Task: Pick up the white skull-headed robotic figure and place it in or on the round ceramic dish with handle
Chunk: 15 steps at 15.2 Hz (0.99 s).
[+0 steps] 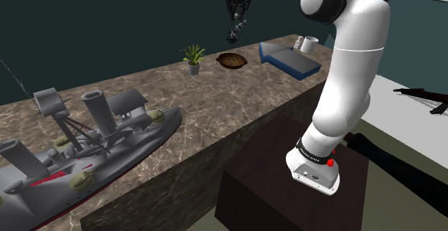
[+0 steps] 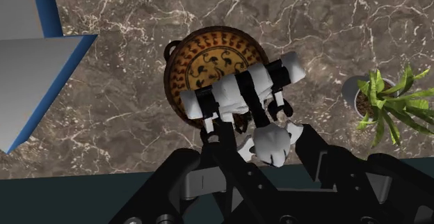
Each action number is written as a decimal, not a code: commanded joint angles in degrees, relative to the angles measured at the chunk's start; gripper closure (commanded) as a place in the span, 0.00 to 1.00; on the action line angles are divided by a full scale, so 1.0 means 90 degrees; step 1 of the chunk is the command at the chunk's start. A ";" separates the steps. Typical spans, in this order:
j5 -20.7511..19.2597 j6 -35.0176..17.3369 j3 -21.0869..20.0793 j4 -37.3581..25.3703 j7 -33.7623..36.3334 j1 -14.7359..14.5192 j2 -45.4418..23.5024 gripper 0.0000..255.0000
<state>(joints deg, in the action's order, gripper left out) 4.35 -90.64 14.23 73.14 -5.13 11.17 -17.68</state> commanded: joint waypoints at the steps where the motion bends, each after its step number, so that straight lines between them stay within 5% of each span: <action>1: 0.0175 0.0492 0.0031 -0.1185 -0.0155 0.0223 -0.0709 1.00; 4: 0.0462 0.1474 -0.0017 -0.3497 -0.0256 0.0694 -0.2042 1.00; 15: 0.0292 -0.0039 0.0027 -0.1168 -0.0306 0.0378 -0.1236 1.00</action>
<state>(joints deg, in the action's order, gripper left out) 7.05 -90.03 14.47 61.40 -7.89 14.74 -29.13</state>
